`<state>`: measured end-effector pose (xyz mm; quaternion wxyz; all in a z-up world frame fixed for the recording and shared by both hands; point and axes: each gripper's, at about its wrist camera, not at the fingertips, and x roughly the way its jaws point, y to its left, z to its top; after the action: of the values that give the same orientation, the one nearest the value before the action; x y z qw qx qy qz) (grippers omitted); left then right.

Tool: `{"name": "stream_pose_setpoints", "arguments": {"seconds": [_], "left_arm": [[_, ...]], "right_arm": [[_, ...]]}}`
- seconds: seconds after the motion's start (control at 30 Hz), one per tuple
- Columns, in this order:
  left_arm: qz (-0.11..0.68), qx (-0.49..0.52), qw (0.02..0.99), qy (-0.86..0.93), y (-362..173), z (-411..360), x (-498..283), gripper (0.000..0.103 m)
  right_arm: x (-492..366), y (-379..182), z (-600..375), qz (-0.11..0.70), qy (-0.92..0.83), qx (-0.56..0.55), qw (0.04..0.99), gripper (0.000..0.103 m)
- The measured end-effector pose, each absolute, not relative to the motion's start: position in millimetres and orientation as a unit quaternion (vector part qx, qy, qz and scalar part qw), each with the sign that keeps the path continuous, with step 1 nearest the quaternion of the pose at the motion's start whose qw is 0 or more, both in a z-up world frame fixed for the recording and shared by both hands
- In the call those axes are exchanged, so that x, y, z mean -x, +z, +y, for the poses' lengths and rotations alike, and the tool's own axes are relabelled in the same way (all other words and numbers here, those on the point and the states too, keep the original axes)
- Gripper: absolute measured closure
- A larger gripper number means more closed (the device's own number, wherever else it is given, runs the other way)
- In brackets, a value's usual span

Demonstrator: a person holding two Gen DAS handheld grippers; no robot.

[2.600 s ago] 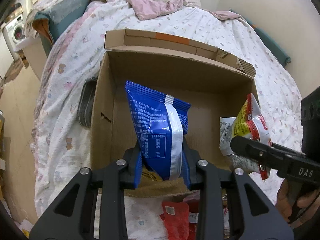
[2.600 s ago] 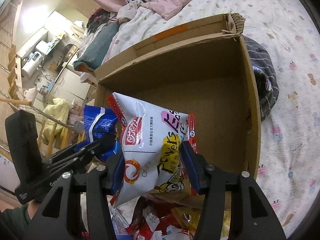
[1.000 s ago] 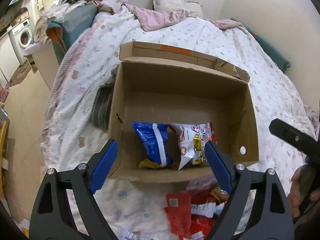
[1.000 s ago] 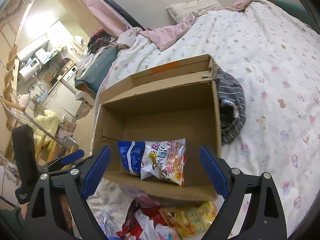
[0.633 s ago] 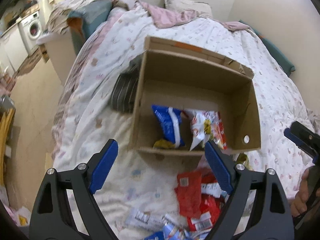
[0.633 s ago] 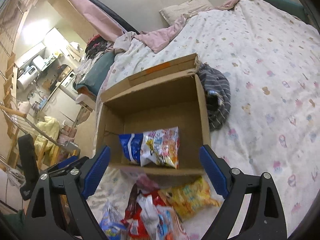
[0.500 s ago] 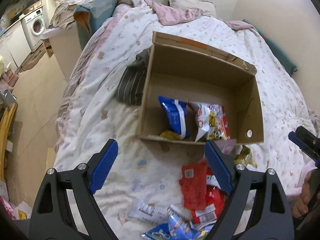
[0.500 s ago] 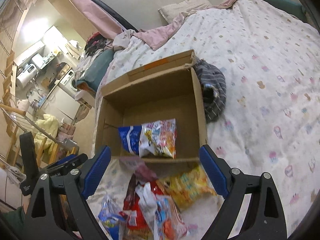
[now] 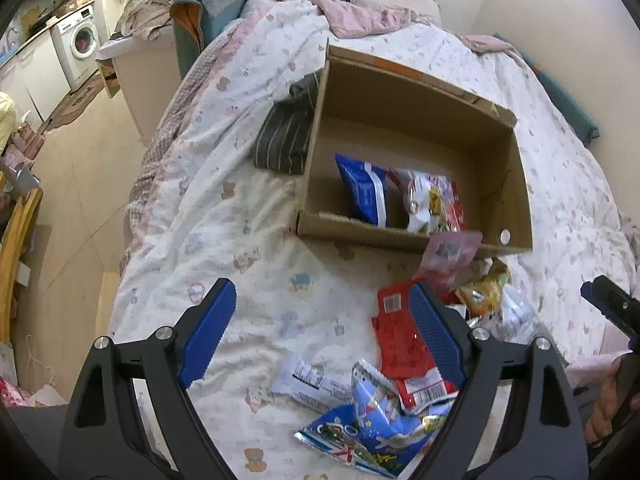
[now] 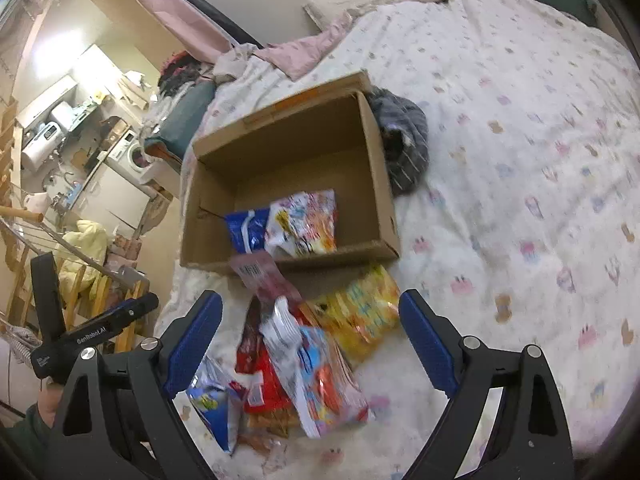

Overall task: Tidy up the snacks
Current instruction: 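Grasp the white snack bar with the left gripper while the right grasps the white noodle bag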

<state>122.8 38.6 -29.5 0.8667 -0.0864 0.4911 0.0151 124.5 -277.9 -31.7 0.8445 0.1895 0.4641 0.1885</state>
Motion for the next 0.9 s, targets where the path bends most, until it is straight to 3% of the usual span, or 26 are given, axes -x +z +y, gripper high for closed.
{"name": "stream_pose_setpoints", "arguments": {"seconds": [0.27,0.6,0.8,0.83,0.9], "left_arm": [[0.508,0.085,0.857,0.010,-41.7,31.0,-116.0,0.017],[0.566,0.118,0.815,0.050,-68.4,61.2,-114.7,0.017],[0.632,0.188,0.751,0.037,-111.9,68.4,-103.0,0.017],[0.643,0.200,0.738,0.031,-119.2,66.1,-102.2,0.023],[0.657,0.206,0.725,0.022,-129.1,59.2,-103.4,0.035]], "right_arm": [[-112.8,-75.8,-277.3,0.548,0.200,-0.211,0.784,0.006],[-121.9,-88.6,-215.5,0.574,0.200,-0.071,0.791,0.008],[-130.3,-105.0,-196.9,0.597,0.191,-0.020,0.779,0.031],[-130.4,-106.6,-195.9,0.600,0.190,-0.016,0.777,0.043],[-130.5,-106.8,-195.0,0.601,0.187,-0.012,0.777,0.048]]}}
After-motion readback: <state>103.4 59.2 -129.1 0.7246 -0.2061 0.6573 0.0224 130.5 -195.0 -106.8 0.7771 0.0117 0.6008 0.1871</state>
